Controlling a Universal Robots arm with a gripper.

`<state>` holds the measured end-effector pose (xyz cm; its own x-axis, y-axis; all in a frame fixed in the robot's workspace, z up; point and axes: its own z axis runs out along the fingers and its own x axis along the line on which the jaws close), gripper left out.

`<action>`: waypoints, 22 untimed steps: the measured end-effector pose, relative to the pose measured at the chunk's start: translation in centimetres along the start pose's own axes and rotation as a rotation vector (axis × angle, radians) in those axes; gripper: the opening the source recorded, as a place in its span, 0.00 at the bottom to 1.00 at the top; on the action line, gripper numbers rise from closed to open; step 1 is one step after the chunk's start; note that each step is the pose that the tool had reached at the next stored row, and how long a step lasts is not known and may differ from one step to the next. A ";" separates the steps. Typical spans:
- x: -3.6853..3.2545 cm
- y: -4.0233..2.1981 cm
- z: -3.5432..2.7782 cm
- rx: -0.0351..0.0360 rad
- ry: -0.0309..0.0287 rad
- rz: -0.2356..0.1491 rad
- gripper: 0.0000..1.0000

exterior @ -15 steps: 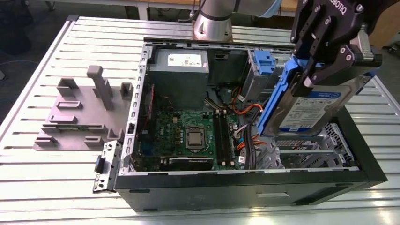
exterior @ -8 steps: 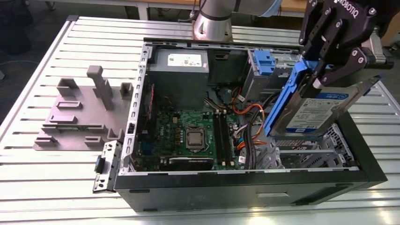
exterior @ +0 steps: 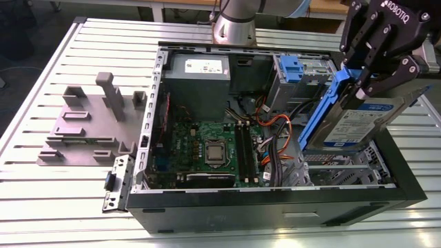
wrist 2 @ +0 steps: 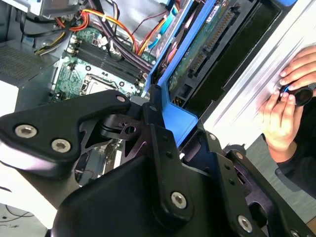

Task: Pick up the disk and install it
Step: 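Insert the disk into the insertion slot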

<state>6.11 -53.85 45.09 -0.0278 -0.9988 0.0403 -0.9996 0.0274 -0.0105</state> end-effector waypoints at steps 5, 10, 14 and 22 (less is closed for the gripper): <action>0.01 -0.65 0.14 0.0000 0.0000 0.000 0.36; 0.15 -0.73 0.29 0.0001 -0.0011 0.000 0.36; 0.56 -0.75 0.41 0.0000 -0.0018 0.000 0.36; 1.28 -0.99 0.87 -0.0002 -0.0080 0.000 0.36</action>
<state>7.07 -55.20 44.29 -0.0278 -0.9991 0.0323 -0.9996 0.0275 -0.0104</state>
